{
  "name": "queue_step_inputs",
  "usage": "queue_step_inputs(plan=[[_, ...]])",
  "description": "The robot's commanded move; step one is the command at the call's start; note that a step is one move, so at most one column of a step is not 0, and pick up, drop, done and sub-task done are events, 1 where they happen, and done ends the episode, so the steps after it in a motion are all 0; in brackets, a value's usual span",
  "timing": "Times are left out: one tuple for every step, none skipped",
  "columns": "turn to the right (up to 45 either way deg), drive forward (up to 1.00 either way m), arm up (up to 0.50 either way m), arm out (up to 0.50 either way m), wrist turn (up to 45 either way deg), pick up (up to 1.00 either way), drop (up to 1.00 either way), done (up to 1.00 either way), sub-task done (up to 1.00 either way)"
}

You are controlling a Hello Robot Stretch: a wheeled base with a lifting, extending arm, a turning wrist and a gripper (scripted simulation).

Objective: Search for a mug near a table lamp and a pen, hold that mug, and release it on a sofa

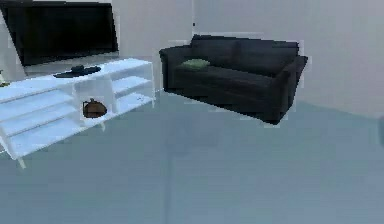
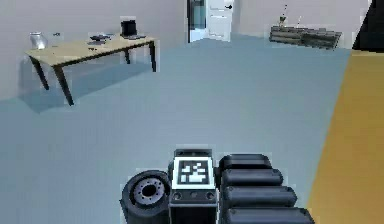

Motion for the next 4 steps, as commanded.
queue_step_inputs(plan=[[0.0,1.0,0.0,0.0,0.0,0.0,0.0,0.0,0.0],[0.0,1.0,0.0,0.0,0.0,0.0,0.0,0.0,0.0],[-3.0,0.0,0.0,0.0,0.0,0.0,0.0,0.0,0.0],[0.0,0.6,0.0,0.0,0.0,0.0,0.0,0.0,0.0]])
